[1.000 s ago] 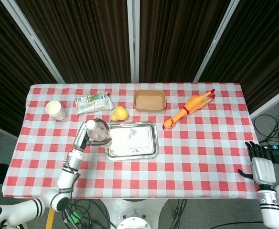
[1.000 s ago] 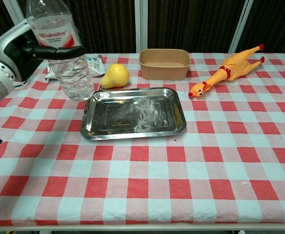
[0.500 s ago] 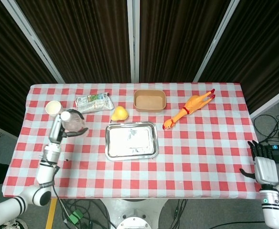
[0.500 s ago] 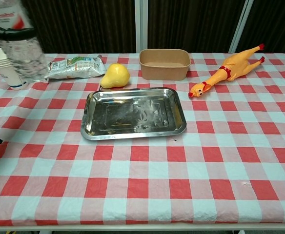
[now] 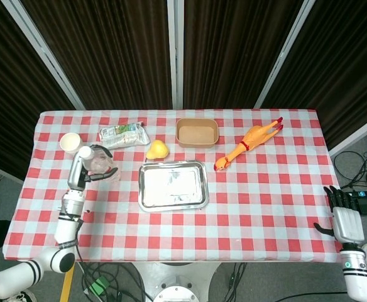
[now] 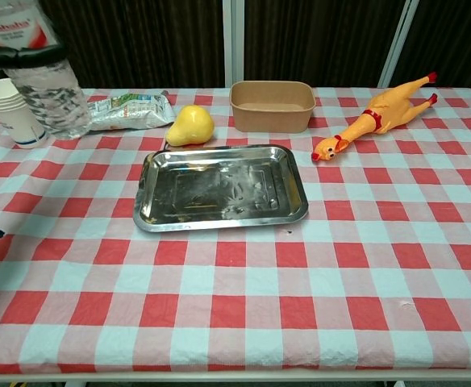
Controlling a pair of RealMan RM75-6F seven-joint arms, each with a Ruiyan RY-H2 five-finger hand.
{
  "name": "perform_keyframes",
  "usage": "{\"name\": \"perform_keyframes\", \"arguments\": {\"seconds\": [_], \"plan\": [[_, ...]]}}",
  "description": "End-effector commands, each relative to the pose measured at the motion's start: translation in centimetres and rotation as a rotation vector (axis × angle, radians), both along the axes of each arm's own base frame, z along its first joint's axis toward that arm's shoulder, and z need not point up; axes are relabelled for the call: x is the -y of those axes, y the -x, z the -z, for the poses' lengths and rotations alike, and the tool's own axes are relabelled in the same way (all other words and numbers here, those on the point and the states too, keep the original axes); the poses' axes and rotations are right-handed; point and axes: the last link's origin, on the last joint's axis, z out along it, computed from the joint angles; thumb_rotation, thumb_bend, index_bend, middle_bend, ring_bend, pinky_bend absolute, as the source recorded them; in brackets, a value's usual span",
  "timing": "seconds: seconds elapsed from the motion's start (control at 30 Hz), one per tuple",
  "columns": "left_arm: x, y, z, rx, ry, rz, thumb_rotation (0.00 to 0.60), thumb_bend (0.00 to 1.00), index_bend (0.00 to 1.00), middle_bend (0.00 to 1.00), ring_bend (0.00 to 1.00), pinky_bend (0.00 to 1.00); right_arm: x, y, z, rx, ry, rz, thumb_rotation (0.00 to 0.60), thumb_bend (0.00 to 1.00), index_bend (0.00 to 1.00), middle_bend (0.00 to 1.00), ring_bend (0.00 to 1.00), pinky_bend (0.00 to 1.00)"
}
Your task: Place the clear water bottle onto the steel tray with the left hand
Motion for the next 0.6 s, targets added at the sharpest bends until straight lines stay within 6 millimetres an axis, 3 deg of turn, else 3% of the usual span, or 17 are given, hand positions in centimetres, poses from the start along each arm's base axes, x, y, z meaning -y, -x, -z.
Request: {"name": "perform_keyframes", "arguments": {"seconds": [0.03,0.3,0.6], "plan": [[0.3,-2.3,3.7,0.033,0.078,0.036,0.600,0.20,0.61,0.67,0.50,0.53,0.0,0.1,0.0,-0.002,0.001,0.003,0.600,0.07,0.00,0.04,0.00,0.00],[0.3,-6.6,8.1,0.067,0.116,0.096,0.600,0.20,0.61,0.66,0.51,0.53,0.1,0.5,0.4,-0.008,-0.016,0.021,0.600,0.07,0.00,0.04,0.00,0.00],[0.7,-7.9,11.5,0.060,0.131,0.116,0.600,0.19,0.61,0.66,0.50,0.52,0.3,0.9,0.1,0.001,-0.003,0.037,0.600,0.07,0.00,0.04,0.00,0.00]]}}
